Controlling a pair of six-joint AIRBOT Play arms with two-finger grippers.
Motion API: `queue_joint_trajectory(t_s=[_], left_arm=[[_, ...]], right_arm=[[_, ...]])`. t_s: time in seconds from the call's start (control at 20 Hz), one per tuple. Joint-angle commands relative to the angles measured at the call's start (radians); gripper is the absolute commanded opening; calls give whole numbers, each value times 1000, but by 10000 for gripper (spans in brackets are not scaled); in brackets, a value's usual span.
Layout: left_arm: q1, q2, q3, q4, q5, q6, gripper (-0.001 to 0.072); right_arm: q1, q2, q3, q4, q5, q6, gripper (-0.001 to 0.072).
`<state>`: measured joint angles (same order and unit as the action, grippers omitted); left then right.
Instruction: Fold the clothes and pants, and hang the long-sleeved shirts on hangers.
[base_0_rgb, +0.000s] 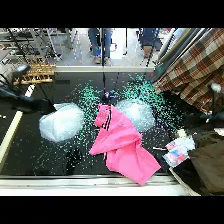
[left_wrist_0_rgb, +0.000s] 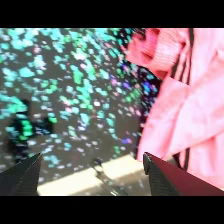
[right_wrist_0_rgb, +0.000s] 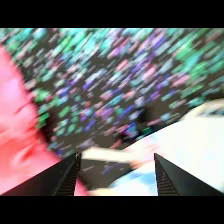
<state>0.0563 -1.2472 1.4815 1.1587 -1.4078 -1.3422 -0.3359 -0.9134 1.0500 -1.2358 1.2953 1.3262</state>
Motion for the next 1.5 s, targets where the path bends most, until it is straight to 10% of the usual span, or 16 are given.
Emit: queue_joint_trajectory(t_s=[0.0, 0.3, 0.85, 1.0, 1.05, 1.1, 1.25, 1.45], left_arm=[[0, -68, -168, -188, 161, 121, 691], [-151, -421, -166, -541, 346, 339, 692], [-279, -798, 306, -528, 362, 165, 669], [-285, -822, 327, -532, 327, 159, 100], [-285, -818, 328, -531, 305, 159, 15], [-275, -806, 328, -532, 273, 159, 14], [-209, -727, 328, -531, 183, 159, 11], [-105, -509, 328, -532, 0, 182, 11]], right_arm=[[-43, 126, -443, 437, -77, -163, 544], [272, 94, -684, 460, -335, -194, 572], [657, -297, -489, 785, -736, -164, 559], [657, -412, -388, 795, -832, -104, 400], [657, -430, -362, 795, -859, -84, 103], [656, -427, -341, 794, -870, -84, 16], [642, -336, -275, 654, -744, -66, 13], [552, -110, -97, 601, -122, -42, 14]])
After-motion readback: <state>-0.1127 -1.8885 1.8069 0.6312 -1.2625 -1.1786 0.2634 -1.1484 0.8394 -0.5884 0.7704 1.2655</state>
